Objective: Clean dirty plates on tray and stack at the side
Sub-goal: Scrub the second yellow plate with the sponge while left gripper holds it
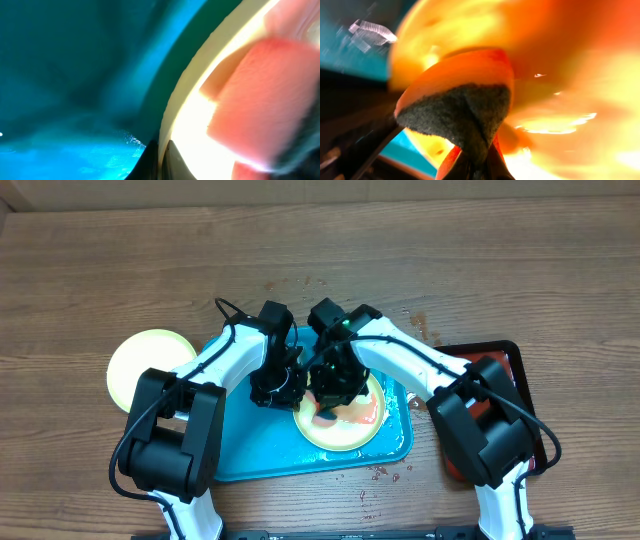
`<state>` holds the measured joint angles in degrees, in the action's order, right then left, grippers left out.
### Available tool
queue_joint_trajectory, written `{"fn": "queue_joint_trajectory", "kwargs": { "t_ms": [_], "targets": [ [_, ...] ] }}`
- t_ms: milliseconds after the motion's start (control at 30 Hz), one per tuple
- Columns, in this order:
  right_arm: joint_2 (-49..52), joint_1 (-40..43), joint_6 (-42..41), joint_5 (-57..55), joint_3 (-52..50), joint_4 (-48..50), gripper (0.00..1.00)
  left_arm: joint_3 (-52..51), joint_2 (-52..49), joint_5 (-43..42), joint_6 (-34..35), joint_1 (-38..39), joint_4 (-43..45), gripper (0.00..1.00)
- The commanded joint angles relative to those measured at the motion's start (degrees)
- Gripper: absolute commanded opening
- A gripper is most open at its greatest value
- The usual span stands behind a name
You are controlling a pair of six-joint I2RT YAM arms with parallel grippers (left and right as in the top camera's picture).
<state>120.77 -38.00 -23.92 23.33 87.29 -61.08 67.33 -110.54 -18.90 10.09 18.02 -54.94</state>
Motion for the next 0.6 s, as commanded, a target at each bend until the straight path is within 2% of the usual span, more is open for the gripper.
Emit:
{"fn": "queue_joint_trajectory", "kwargs": {
  "t_ms": [0, 267, 333, 567],
  "targets": [
    [0.8, 3.9, -2.7, -4.3, -2.7, -0.6, 0.04, -1.3, -1.9, 3.8, -1.0, 0.0, -0.5, 0.04],
    [0.7, 9.1, -0.9, -18.8, -6.8, -5.0, 0.04, -1.3, -1.9, 3.8, -1.0, 0.0, -0.5, 0.04],
    [-0.4, 9.4, 2.1, -19.4, -6.6, -5.6, 0.04, -1.3, -2.0, 3.8, -1.0, 0.0, -0.5, 0.04],
    [-7.3, 8.7, 3.0, -19.1, -4.2, -6.0, 0.04, -1.3, -2.0, 3.8, -1.0, 0.0, -0.5, 0.04]
  ]
}}
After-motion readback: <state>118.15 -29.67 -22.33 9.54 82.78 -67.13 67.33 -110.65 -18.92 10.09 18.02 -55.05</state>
